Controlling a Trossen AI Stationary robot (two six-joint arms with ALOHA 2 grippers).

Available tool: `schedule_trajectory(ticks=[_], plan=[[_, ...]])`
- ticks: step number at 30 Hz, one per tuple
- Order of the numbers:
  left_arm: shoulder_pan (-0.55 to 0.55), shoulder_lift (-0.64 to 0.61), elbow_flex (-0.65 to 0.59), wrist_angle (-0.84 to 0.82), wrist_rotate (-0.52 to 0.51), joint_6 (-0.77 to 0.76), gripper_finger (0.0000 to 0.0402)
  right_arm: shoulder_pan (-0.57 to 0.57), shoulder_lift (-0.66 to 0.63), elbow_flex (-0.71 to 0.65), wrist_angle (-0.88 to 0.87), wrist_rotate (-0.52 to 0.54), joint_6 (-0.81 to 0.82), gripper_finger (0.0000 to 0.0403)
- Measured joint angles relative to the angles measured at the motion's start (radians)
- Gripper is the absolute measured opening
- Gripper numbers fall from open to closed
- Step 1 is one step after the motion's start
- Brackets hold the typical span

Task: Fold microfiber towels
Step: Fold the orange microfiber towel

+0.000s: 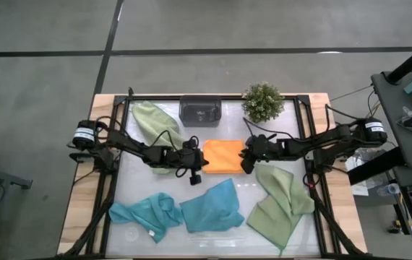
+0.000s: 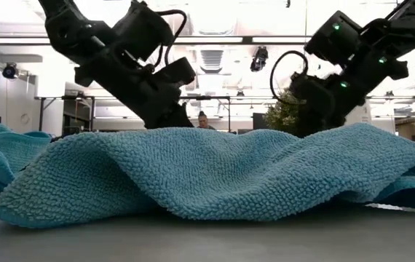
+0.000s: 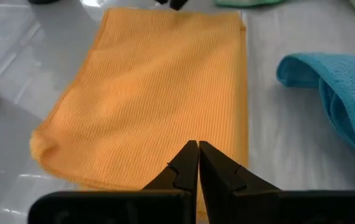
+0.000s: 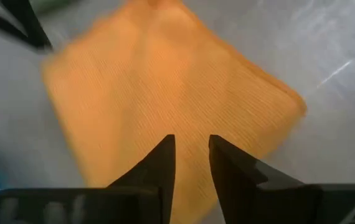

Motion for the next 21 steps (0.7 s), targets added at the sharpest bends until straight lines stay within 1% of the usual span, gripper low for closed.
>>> schedule_trajectory(ticks=[1,3,6,8,12,14,17,19,21], plan=[[0.0,0.011,0.001,0.021,0.0,0.0,0.0,-0.004,-0.009,0.001,-0.02,-0.02,0.028,0.0096],[0.0,0.021,0.0,0.01,-0.005,0.002,0.0,-0.009,-0.019,0.013,-0.042,-0.061,0.084,0.0109],[0.0,0.041,0.001,0.017,-0.031,0.003,0.0,-0.015,-0.035,0.017,-0.083,-0.105,0.169,0.0137],[0.001,0.042,-0.004,0.003,-0.037,0.001,0.0,-0.021,-0.038,0.03,-0.124,-0.112,0.221,0.0158],[0.002,0.048,-0.015,0.003,-0.041,0.0,0.0,-0.039,-0.043,0.042,-0.215,-0.116,0.274,0.0201],[0.003,0.051,-0.018,0.01,-0.041,0.0,0.0,-0.05,-0.043,0.041,-0.217,-0.113,0.266,0.0218],[0.003,0.052,-0.024,0.01,-0.041,-0.005,0.0,-0.055,-0.041,0.04,-0.179,-0.067,0.238,0.0234],[0.003,0.053,-0.023,0.01,-0.041,-0.006,0.0,-0.054,-0.041,0.039,-0.12,-0.054,0.173,0.0235],[0.0,0.05,-0.018,0.011,-0.04,-0.006,0.0,-0.045,-0.041,0.038,-0.036,-0.052,0.069,0.0226]])
